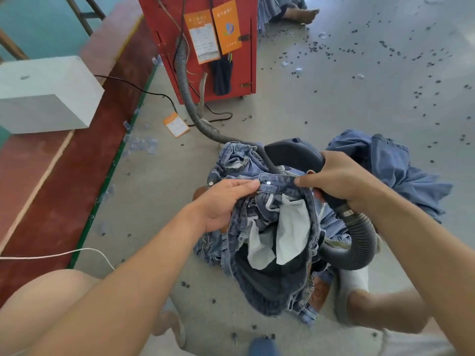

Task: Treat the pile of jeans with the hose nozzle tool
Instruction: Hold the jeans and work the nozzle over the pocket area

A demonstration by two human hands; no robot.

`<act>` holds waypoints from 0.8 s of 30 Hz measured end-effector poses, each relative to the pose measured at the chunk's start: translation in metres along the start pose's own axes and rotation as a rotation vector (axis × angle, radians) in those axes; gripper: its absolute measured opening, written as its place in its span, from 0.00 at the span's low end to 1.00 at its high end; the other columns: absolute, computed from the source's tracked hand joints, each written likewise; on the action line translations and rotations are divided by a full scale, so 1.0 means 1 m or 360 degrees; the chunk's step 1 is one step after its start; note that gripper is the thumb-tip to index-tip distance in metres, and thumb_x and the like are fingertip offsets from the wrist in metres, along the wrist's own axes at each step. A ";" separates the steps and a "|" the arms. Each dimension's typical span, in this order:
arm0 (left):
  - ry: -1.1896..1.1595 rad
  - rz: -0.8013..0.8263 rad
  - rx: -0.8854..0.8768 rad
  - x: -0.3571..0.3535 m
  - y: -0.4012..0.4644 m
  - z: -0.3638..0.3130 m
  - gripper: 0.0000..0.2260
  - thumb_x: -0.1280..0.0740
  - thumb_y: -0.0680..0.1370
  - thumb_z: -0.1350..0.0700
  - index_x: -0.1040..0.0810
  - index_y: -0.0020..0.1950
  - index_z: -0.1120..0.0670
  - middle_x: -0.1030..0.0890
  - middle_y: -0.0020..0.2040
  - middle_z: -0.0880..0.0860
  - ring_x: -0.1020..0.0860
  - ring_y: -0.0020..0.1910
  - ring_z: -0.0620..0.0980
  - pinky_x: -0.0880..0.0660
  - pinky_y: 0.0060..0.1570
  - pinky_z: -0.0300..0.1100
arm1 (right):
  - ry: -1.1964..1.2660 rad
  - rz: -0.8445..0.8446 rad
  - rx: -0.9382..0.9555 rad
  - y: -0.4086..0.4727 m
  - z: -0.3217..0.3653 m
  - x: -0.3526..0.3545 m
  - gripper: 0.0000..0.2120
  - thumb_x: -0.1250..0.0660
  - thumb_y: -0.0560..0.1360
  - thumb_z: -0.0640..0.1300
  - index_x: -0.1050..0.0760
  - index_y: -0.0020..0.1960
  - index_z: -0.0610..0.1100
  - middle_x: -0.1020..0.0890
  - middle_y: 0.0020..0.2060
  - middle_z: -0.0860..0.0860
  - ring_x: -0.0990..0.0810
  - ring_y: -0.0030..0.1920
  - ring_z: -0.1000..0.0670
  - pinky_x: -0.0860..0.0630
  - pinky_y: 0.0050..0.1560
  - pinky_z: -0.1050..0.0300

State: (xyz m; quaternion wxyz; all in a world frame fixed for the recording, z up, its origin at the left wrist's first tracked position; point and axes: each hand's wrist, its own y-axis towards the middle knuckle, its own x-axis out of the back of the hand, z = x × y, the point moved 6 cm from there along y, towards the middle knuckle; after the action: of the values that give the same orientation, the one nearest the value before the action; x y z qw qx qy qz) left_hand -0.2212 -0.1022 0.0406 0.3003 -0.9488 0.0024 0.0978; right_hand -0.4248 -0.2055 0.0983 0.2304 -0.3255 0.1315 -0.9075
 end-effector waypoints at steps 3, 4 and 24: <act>-0.0216 -0.0101 0.0063 -0.001 -0.001 0.002 0.15 0.35 0.85 0.55 0.19 0.66 0.62 0.17 0.61 0.63 0.17 0.60 0.61 0.23 0.66 0.60 | -0.0377 -0.0154 0.0134 -0.002 0.008 -0.001 0.18 0.24 0.75 0.55 0.26 0.51 0.43 0.18 0.35 0.46 0.18 0.30 0.49 0.20 0.34 0.49; -0.0271 -0.0177 0.0082 0.001 -0.001 0.002 0.15 0.35 0.84 0.54 0.19 0.66 0.63 0.17 0.61 0.64 0.18 0.59 0.61 0.23 0.66 0.61 | -0.0493 -0.0233 0.0200 -0.007 0.013 0.002 0.19 0.28 0.76 0.60 0.26 0.51 0.45 0.18 0.36 0.47 0.17 0.33 0.47 0.18 0.37 0.46; -0.0579 -0.0353 0.0131 0.019 0.000 0.002 0.14 0.33 0.82 0.55 0.19 0.65 0.60 0.19 0.66 0.63 0.20 0.54 0.59 0.22 0.64 0.56 | -0.0798 0.0084 0.0531 -0.056 0.039 0.001 0.12 0.38 0.72 0.69 0.31 0.45 0.62 0.19 0.33 0.59 0.21 0.27 0.57 0.27 0.26 0.59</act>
State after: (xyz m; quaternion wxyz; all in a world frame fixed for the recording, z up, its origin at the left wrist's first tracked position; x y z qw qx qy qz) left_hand -0.2033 -0.1001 0.0357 0.3433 -0.8969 -0.1522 0.2336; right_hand -0.4191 -0.1611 0.1499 0.3294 -0.4936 -0.0722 -0.8016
